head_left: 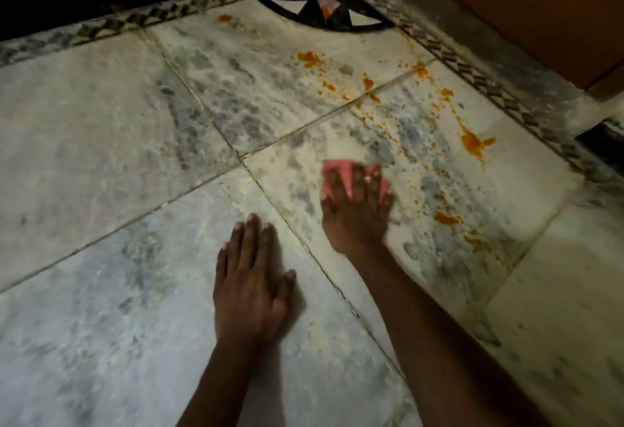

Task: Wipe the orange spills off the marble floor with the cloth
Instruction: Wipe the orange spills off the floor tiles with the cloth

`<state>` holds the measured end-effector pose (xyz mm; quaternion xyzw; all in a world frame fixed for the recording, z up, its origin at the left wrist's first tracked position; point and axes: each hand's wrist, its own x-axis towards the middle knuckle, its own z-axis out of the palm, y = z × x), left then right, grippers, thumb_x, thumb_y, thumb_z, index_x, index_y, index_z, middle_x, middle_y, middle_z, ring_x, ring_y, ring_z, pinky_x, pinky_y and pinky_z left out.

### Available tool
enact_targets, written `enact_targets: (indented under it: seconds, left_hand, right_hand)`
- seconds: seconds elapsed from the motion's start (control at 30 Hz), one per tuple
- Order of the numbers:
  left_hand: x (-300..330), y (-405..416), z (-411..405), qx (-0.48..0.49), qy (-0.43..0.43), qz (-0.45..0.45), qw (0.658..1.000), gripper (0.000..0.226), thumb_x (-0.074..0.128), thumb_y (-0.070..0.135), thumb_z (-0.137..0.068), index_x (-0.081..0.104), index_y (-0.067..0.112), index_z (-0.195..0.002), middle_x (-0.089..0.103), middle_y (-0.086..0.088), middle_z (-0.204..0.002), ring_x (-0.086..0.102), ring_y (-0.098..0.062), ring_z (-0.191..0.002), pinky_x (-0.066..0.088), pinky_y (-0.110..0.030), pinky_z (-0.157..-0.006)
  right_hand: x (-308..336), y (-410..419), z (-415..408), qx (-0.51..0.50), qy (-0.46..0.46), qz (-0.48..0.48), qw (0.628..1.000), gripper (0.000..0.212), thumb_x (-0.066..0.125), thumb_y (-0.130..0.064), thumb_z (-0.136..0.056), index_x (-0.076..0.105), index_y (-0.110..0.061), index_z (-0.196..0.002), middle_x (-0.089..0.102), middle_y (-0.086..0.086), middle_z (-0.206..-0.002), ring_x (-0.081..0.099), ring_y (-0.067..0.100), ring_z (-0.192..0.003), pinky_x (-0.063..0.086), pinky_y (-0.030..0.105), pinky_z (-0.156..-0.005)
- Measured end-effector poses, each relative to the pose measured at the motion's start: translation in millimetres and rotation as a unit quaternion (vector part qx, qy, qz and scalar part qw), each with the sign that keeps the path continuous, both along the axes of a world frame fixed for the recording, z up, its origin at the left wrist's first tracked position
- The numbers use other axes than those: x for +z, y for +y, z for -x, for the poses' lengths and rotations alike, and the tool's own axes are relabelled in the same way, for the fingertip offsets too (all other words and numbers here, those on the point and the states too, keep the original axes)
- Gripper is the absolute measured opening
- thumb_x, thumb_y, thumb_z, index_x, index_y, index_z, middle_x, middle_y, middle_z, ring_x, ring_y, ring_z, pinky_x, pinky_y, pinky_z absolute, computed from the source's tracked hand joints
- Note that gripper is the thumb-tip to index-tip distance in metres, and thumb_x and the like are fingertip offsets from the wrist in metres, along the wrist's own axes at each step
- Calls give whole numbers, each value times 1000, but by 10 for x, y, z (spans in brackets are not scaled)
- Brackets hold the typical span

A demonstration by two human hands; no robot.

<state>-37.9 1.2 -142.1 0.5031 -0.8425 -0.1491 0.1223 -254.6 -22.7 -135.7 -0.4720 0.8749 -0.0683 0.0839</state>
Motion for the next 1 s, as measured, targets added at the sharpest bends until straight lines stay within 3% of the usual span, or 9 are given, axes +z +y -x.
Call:
enact_targets:
  seconds: [0.13,0.27,0.37,0.47,0.57,0.7,0.8,0.9,1.0]
  left_hand:
    - [64,-47,-16,0,0,-11,1000,82,38,61,-97,25,21,-167,9,-3,-178,8,-26,-164,19,-51,-129]
    - [42,-25,21,-3,-1,6,1000,82,38,58,-97,25,17,-167,10,-6,-177,8,-27,-164,15,-49,-130]
    - [18,-32,26,-17,-4,18,1000,80,38,54,-98,27,15,-166,14,-4,-177,9,-24,-164,14,-50,-131]
    - [39,-6,34,-47,3,24,999,75,37,49,-99,34,12,-164,21,-4,-175,16,-24,-163,17,-52,-130]
    - [63,4,7,-58,12,17,998,72,34,50,-101,36,13,-163,21,-4,-175,17,-23,-163,17,-51,-130]
    - [21,129,45,-75,18,20,997,71,33,50,-102,35,16,-164,20,-2,-175,15,-22,-163,15,-50,-131]
    - [8,409,170,-97,17,15,995,72,36,48,-100,32,20,-165,20,-2,-176,14,-24,-163,16,-52,-130]
    - [-15,672,267,-114,10,0,993,76,35,51,-99,26,19,-167,18,-2,-176,12,-25,-164,17,-53,-129]
    - [-28,857,351,-140,8,4,990,77,35,52,-100,23,19,-168,16,-2,-177,11,-24,-164,20,-54,-128]
  right_hand:
    - [77,975,-123,125,46,5,991,57,22,-55,-108,7,-60,-163,4,-6,-180,-4,27,-166,11,62,-130]
    - [51,1204,252,-23,38,-5,999,55,20,-61,-105,15,-65,-159,11,-6,-179,8,30,-165,13,63,-129]
    - [15,593,292,-82,12,-3,997,63,11,-65,-99,16,-60,-162,8,-2,-180,-3,34,-166,2,64,-129]
    - [19,554,-28,4,9,0,1000,61,20,-60,-102,15,-57,-163,3,-1,-180,-9,38,-165,2,67,-128]
    - [69,1336,-296,91,30,15,995,59,27,-54,-108,5,-60,-163,3,-7,-180,-5,30,-166,11,64,-128]
    - [12,1862,63,-50,43,15,998,57,23,-59,-105,12,-63,-161,10,-7,-179,7,29,-166,12,65,-128]
    - [10,1508,253,-117,-13,-12,993,64,16,-61,-100,16,-57,-163,3,-3,-180,-7,32,-165,-3,64,-129]
    - [21,1634,66,-20,-6,2,1000,64,28,-55,-101,16,-56,-164,3,-3,-180,-7,37,-165,2,67,-129]
    - [59,2393,-125,60,44,3,997,62,32,-53,-106,7,-60,-162,6,-8,-179,-1,31,-166,12,63,-129]
